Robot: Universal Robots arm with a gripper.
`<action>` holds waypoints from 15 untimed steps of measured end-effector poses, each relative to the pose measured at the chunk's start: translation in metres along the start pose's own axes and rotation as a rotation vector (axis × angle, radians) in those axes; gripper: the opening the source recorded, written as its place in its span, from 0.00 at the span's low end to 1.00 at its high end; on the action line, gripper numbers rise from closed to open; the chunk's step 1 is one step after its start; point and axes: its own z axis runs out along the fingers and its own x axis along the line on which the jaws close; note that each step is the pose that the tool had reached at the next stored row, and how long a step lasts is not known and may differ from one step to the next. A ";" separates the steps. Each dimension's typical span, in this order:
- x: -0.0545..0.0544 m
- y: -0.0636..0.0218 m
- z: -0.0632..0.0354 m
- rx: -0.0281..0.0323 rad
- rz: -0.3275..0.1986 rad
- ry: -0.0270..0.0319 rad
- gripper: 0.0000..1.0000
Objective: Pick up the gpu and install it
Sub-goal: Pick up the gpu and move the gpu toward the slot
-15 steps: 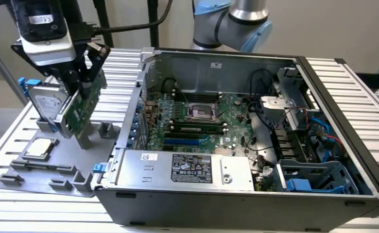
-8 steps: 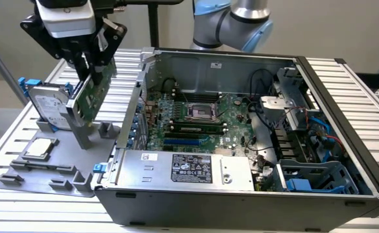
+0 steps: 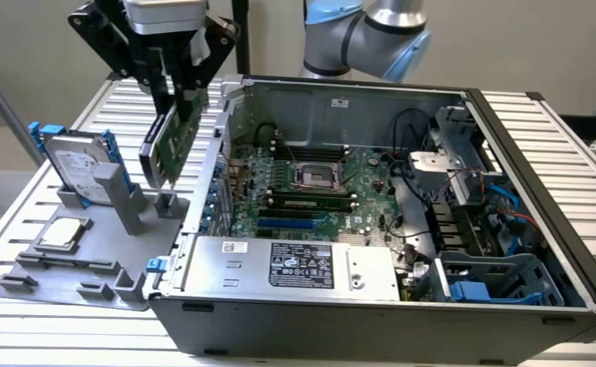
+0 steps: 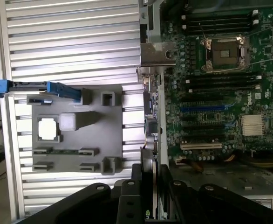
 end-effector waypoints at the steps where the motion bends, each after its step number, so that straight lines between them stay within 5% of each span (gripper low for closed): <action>1: -0.004 0.0004 -0.0002 -0.0012 0.000 0.0001 0.27; 10: -0.045 0.0042 -0.0018 -0.0165 -0.001 0.0017 0.27; 15: -0.068 0.0067 -0.0022 -0.0194 -0.002 0.0027 0.27</action>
